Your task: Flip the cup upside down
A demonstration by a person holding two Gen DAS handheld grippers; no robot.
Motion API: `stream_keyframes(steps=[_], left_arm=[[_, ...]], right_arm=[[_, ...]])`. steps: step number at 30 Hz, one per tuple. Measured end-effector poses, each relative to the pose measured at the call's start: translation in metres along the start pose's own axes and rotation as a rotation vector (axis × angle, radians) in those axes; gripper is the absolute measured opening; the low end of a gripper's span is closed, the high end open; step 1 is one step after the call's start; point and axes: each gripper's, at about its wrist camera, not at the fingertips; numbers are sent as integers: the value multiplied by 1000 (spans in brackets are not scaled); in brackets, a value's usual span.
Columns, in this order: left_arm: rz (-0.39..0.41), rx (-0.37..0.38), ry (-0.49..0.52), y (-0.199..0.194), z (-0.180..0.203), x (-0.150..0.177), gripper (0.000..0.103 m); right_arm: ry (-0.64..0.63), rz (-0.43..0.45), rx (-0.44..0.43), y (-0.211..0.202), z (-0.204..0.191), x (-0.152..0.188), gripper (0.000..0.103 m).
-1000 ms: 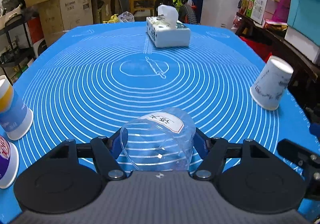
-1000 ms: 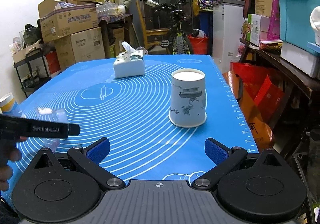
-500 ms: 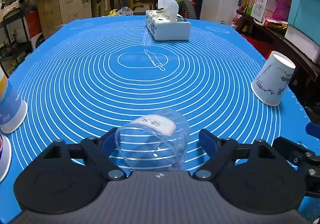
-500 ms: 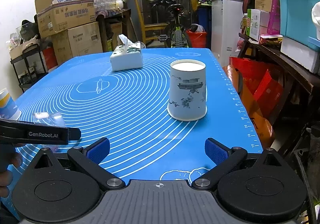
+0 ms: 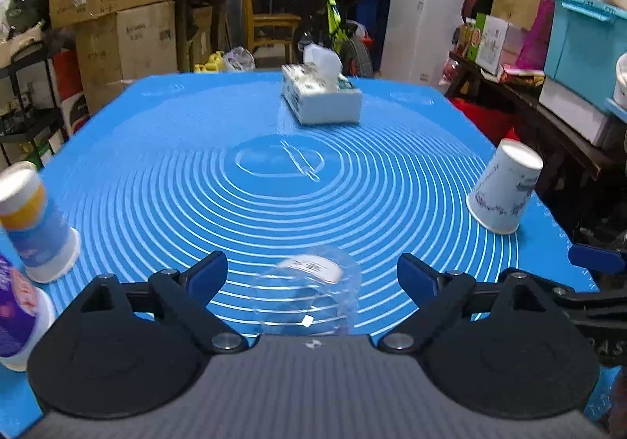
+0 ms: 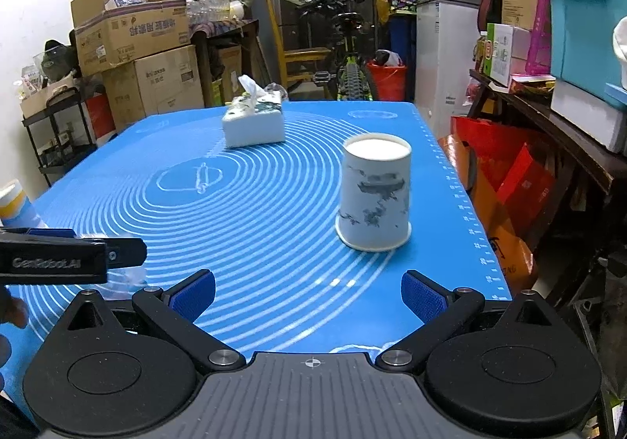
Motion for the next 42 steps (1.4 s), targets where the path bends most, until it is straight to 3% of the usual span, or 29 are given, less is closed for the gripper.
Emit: stream_keyframes(steps=[4, 9, 13, 20, 30, 36, 42], left_arm=[[40, -62, 3, -14, -13, -5, 94], [78, -183, -33, -21, -37, -8, 94], [78, -229, -79, -18, -57, -7, 94], [65, -255, -96, -12, -77, -2, 94], [49, -251, -87, -10, -87, 5, 94], [44, -238, -96, -10, -89, 5, 94], [44, -230, -99, -10, -88, 6, 94]], right_arm=[[-6, -11, -33, -1, -9, -17, 101], [57, -106, -142, 14, -22, -41, 100], [106, -176, -198, 31, -38, -52, 98], [194, -291, -266, 63, -65, -59, 95], [361, -437, -294, 107, -78, -54, 89], [361, -469, -291, 109, -85, -55, 74], [395, -523, -298, 112, -78, -57, 76]])
Point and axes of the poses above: each gripper's, at about its wrist camera, not at the fingertips, and y roughly the way its jaws point, z to its right, x to its underside, and after that the axes turned 1 degree about -y, right-handed
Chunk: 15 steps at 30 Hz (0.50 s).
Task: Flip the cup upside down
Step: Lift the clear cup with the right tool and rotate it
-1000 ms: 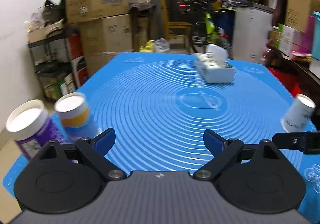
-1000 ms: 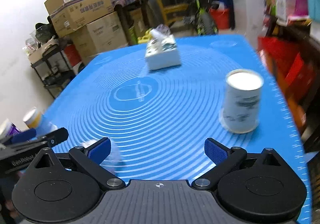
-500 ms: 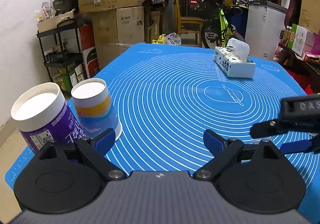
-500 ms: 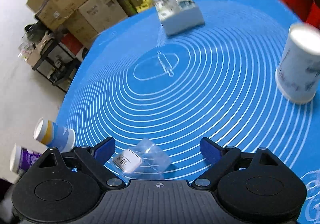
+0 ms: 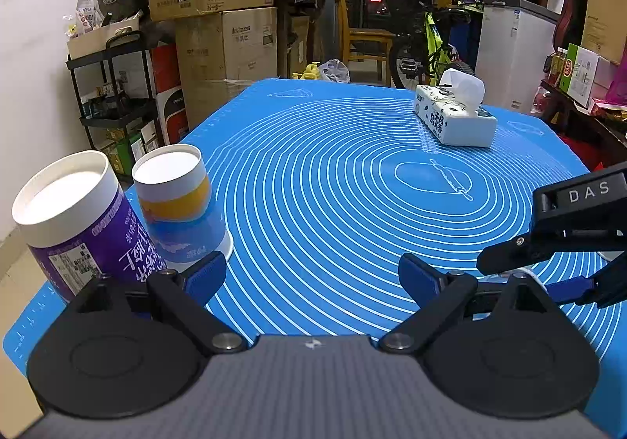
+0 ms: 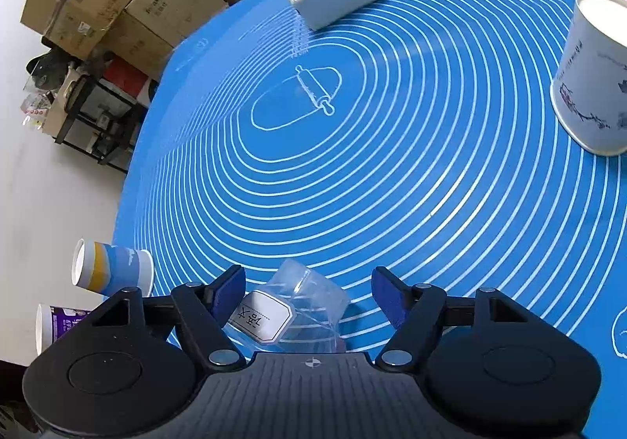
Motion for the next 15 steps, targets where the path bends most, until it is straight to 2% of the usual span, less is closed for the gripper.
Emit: stream_keyframes(steps=[9, 13, 15], left_arm=[[-1, 28, -2, -2, 0, 0, 94], [-2, 30, 2, -3, -2, 1, 94], [-4, 31, -5, -3, -4, 1, 94]], right_arm=[[-3, -94, 61, 2, -13, -2, 77], [-22, -108, 46, 0, -20, 2, 59], [-29, -105, 48, -2, -24, 2, 58]])
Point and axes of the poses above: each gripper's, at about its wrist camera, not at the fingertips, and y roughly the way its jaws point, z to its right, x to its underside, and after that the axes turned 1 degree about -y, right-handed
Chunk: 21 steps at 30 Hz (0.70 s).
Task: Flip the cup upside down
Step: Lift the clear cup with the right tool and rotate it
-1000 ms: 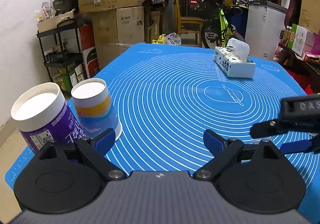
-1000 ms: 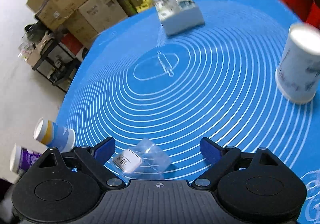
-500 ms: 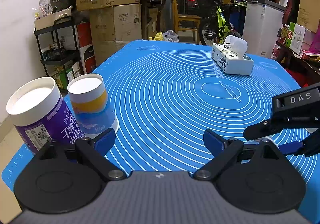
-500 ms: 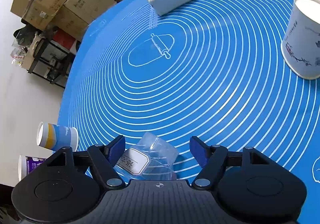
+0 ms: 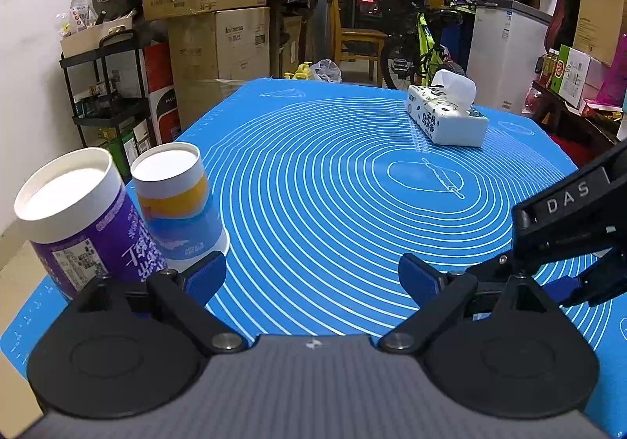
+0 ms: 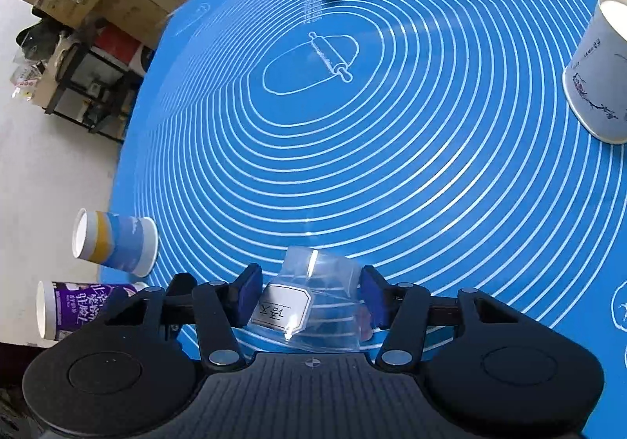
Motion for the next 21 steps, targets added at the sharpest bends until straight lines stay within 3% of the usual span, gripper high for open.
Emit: stream_keyframes(steps=[6, 13, 17, 21], left_arm=[[0, 7, -8, -1, -3, 0, 94], [-2, 13, 2, -1, 0, 2, 94], [-6, 17, 10, 1, 4, 3, 94], [-17, 37, 6, 3, 6, 2, 94]], right_arm=[[-16, 42, 12, -4, -4, 5, 57], [-83, 208, 22, -20, 2, 9, 56], [-259, 399, 138, -22, 5, 13, 57], [-390, 467, 143, -23, 5, 29, 56]])
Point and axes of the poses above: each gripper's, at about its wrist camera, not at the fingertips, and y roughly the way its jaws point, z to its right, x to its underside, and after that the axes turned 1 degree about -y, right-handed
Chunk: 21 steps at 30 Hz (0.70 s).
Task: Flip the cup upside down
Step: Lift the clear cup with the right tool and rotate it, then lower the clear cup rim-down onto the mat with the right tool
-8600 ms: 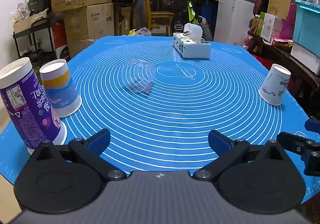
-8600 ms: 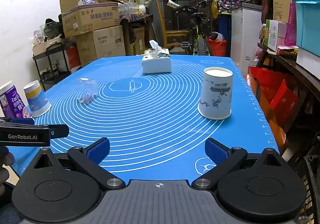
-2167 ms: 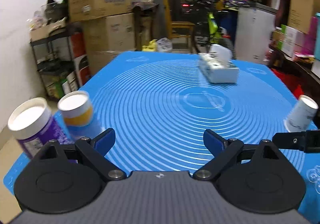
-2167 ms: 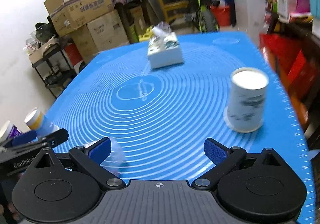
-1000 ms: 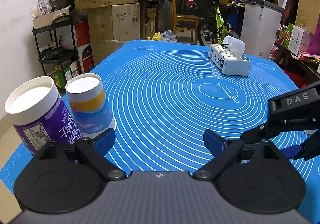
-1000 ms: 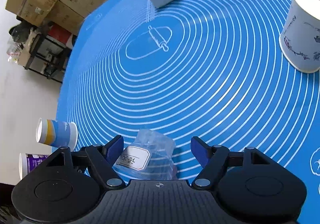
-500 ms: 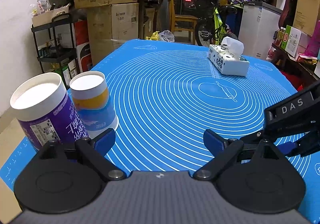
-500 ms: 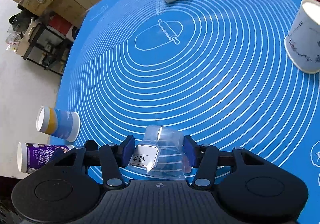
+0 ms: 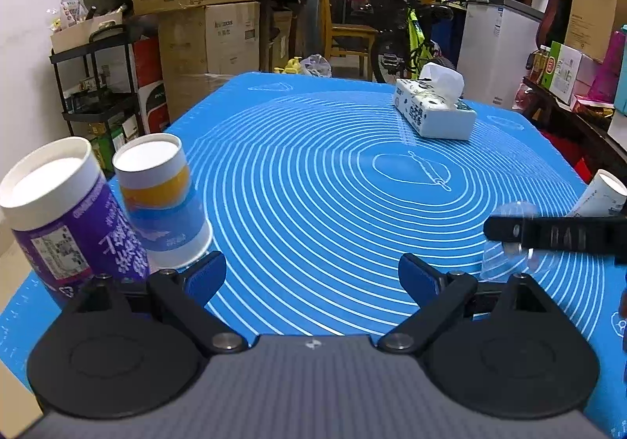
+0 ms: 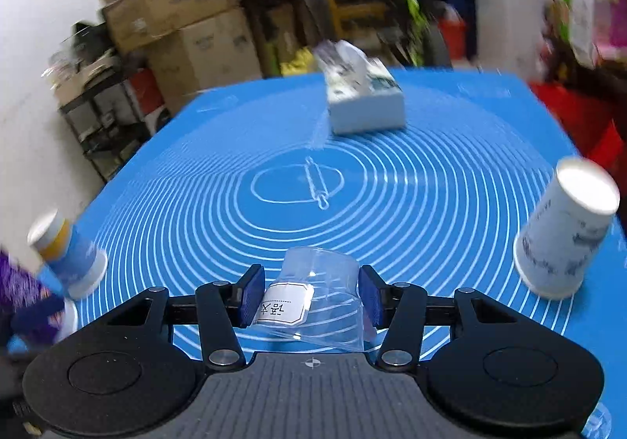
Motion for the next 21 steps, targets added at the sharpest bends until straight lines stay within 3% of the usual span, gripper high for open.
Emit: stream_keyframes(steps=[5, 18, 21], left_arm=[[-11, 23, 6, 0, 4, 2, 94], [-50, 45, 4, -4, 9, 10, 94], [-52, 53, -4, -9, 10, 11, 94]], right_arm=[[-180, 49, 39, -25, -22, 24, 55], [-188, 43, 26, -41, -19, 52, 53], [-171, 43, 9, -46, -17, 53, 63]])
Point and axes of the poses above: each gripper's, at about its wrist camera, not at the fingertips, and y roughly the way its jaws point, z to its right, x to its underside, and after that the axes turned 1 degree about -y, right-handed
